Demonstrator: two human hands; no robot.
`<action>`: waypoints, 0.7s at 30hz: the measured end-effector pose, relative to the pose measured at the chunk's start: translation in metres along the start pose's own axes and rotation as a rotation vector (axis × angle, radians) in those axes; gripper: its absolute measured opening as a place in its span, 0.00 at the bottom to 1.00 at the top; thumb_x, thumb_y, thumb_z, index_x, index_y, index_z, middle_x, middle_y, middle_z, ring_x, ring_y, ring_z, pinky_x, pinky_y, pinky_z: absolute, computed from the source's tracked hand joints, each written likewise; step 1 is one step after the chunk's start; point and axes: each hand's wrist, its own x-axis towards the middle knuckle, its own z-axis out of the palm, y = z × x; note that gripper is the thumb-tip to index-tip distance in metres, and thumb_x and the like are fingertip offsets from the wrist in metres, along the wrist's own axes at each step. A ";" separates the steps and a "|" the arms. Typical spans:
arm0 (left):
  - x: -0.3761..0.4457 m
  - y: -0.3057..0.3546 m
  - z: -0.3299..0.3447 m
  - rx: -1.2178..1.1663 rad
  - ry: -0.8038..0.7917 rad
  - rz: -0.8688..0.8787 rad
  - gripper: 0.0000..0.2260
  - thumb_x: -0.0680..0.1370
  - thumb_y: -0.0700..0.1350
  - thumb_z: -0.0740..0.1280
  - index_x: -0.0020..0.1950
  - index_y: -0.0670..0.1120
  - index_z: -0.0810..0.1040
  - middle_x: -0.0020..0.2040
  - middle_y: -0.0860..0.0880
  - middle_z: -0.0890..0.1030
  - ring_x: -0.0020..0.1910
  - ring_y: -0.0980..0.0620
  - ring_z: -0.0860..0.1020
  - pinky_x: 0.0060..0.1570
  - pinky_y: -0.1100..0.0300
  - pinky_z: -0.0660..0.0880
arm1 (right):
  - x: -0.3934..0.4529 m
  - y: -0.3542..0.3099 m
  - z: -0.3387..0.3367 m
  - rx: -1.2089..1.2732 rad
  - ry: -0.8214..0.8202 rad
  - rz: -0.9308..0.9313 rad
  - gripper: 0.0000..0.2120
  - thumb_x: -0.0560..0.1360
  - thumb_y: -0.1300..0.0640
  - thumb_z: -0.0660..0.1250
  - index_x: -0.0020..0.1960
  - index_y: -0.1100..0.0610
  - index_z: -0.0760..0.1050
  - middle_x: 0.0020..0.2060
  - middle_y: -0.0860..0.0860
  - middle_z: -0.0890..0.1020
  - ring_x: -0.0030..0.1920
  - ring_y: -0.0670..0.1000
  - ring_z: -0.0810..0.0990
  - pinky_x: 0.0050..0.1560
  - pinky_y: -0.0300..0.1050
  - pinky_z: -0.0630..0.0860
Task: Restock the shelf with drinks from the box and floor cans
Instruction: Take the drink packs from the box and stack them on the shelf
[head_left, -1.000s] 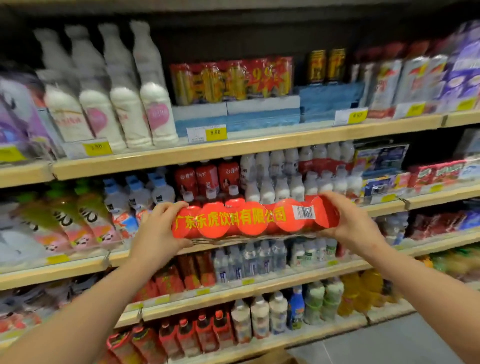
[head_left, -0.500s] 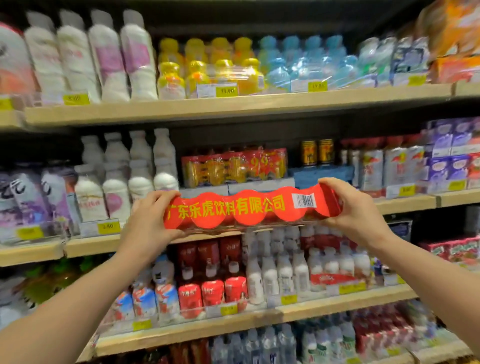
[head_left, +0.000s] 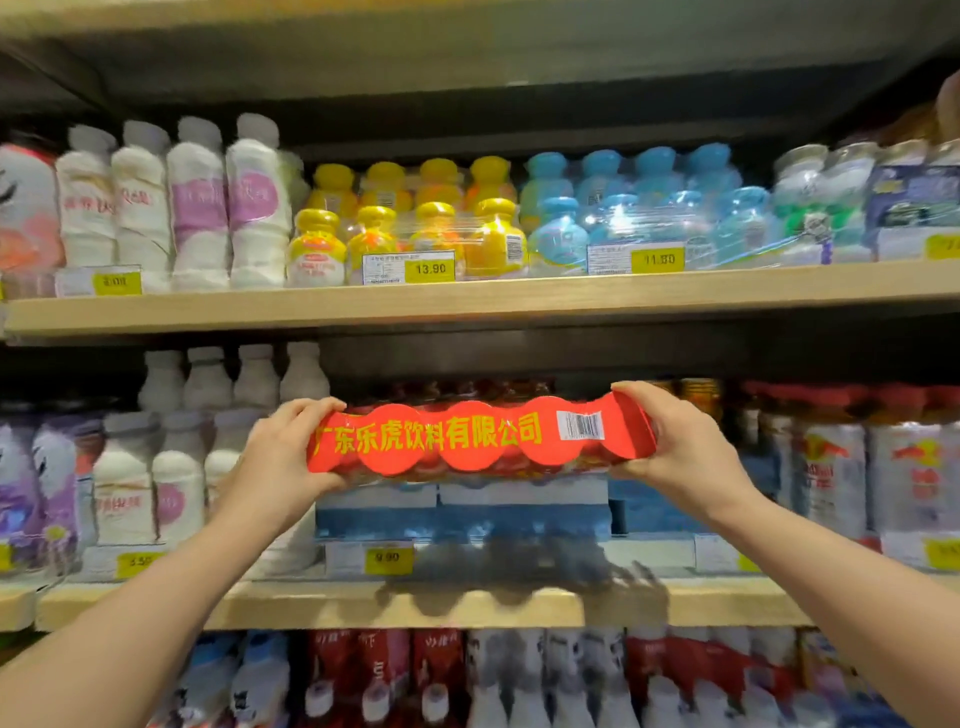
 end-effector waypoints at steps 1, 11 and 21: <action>0.004 0.001 0.002 -0.002 -0.007 -0.018 0.33 0.63 0.37 0.76 0.66 0.46 0.70 0.65 0.43 0.71 0.61 0.40 0.70 0.59 0.49 0.67 | 0.004 0.003 0.002 0.018 -0.023 0.013 0.37 0.61 0.61 0.78 0.66 0.55 0.67 0.63 0.52 0.75 0.62 0.55 0.72 0.60 0.53 0.73; 0.021 0.001 0.026 -0.003 -0.193 -0.120 0.36 0.62 0.38 0.77 0.67 0.46 0.68 0.66 0.45 0.69 0.63 0.44 0.69 0.60 0.51 0.68 | 0.014 0.023 0.027 0.066 -0.171 0.153 0.40 0.60 0.62 0.78 0.68 0.55 0.64 0.64 0.53 0.73 0.63 0.55 0.71 0.60 0.52 0.72; 0.033 -0.010 0.035 -0.010 -0.314 -0.139 0.33 0.65 0.37 0.75 0.67 0.48 0.67 0.67 0.47 0.69 0.63 0.47 0.69 0.61 0.57 0.65 | 0.021 0.020 0.043 0.059 -0.293 0.243 0.38 0.65 0.61 0.75 0.69 0.54 0.61 0.66 0.53 0.70 0.66 0.54 0.68 0.62 0.51 0.71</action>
